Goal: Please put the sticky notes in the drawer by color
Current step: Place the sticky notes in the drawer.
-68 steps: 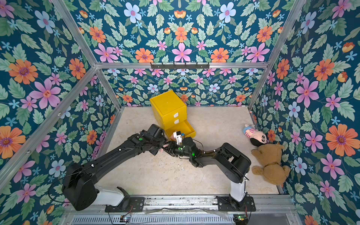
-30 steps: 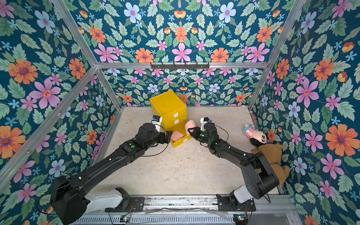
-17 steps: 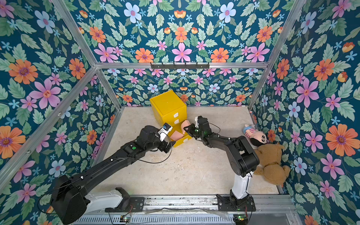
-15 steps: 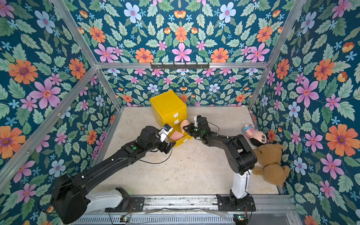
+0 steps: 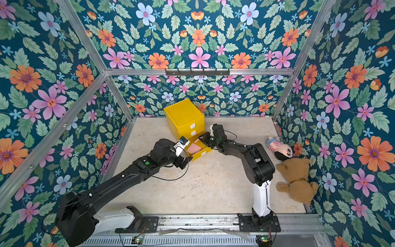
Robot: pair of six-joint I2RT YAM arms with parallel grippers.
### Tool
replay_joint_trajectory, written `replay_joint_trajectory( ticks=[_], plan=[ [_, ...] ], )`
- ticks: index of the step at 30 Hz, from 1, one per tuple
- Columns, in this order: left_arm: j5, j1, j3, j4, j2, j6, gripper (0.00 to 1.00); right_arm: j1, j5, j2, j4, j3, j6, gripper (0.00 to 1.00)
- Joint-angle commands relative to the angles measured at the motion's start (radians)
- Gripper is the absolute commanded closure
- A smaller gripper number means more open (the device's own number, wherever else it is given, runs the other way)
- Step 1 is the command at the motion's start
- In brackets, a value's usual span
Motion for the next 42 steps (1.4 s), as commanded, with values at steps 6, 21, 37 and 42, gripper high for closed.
replay_joint_trajectory(
  ticks=[6,21,37,42],
  plan=[
    [-0.080,0.000,-0.050,0.086,-0.049,-0.037,0.00,-0.001,0.129,-0.146,-0.112,-0.019,-0.116,0.56],
    [-0.238,0.001,-0.140,0.224,-0.131,-0.091,0.00,0.000,0.220,-0.085,-0.309,0.099,-0.285,0.63],
    [-0.222,0.003,-0.161,0.204,-0.146,-0.117,0.00,-0.028,0.180,0.190,-0.477,0.417,-0.353,0.87],
    [-0.223,0.001,-0.165,0.198,-0.145,-0.114,0.00,-0.018,0.147,0.115,-0.432,0.307,-0.347,0.95]
  ],
)
